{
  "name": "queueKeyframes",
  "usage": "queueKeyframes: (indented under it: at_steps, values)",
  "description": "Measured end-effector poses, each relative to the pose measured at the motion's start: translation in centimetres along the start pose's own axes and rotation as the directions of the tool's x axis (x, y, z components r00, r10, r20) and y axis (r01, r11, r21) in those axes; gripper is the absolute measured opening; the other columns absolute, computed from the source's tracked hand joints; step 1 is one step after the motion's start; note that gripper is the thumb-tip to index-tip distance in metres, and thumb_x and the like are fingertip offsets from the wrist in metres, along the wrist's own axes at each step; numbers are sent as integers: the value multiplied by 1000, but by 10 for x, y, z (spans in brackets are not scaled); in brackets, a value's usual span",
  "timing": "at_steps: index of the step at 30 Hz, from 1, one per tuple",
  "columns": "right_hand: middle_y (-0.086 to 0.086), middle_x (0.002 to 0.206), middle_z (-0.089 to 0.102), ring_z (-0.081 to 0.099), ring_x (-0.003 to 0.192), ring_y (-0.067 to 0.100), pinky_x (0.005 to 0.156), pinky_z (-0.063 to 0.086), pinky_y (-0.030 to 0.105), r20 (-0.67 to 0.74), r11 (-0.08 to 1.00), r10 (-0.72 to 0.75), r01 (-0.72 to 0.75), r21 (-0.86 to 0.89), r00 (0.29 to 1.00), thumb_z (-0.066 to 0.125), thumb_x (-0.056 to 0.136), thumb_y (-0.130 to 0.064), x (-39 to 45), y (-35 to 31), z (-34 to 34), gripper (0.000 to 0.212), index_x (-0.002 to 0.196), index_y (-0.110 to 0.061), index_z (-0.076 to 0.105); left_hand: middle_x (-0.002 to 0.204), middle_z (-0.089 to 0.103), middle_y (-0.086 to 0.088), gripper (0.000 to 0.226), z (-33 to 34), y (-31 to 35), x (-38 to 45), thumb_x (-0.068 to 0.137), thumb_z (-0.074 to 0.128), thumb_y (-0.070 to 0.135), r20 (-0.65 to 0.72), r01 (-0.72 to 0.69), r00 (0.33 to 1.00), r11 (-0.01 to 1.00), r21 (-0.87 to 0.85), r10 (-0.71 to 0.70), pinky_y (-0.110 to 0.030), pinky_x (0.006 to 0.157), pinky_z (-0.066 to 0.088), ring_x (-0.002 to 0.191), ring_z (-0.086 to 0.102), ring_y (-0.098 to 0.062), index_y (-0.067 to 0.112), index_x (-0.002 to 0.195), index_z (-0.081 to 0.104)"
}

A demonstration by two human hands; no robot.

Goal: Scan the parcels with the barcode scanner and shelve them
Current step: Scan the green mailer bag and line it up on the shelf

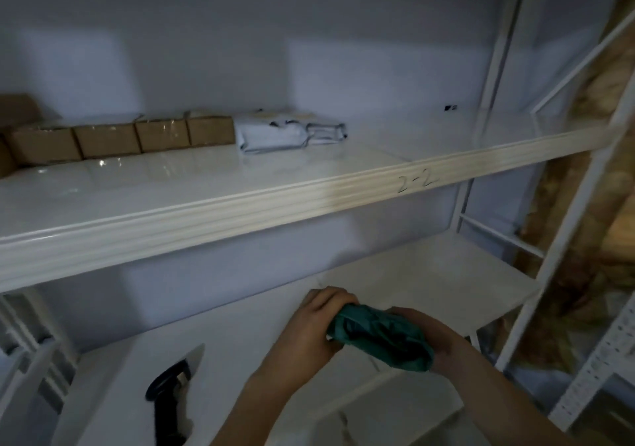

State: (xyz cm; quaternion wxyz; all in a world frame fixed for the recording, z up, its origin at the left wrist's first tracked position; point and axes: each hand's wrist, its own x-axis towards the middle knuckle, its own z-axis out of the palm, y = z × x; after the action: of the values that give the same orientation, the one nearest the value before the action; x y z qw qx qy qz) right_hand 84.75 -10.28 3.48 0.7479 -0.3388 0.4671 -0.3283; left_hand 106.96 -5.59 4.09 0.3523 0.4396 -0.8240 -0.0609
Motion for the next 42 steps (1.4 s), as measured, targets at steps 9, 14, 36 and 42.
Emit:
queueKeyframes:
  at_steps: [9,14,36,42]
  values:
    - [4,108,64,66,90,29,85,55,40,-114,800,-479,379,-466,871,54,97,0,-87,-108,-102,35,126,-20,56,119,57,11,55,13,128,100,78,77,24,-191,176,970,977,124,-150,-32,88,50,99,54,-12,26,128,53]
    - [-22,118,54,56,103,-9,80,50,7,342,386,-644,677,-627,684,68,87,-1,-143,-156,-103,67,134,-37,37,120,60,9,66,-17,190,144,76,76,38,-254,210,955,950,230,-149,-30,85,51,98,59,-14,30,134,47]
    - [-19,115,64,61,108,1,92,55,28,308,-58,-947,900,-433,87,86,71,-20,-131,-363,-31,63,124,-26,53,119,56,15,58,-134,217,294,80,74,30,-627,27,765,965,261,148,-36,87,55,102,55,-6,31,130,45]
    - [-13,109,62,61,98,1,78,48,5,360,-185,-933,837,-515,15,87,71,-21,-65,-380,-23,64,120,-24,46,124,59,1,58,-140,148,330,80,74,12,-515,64,849,942,329,122,-41,87,54,104,57,-16,23,132,52]
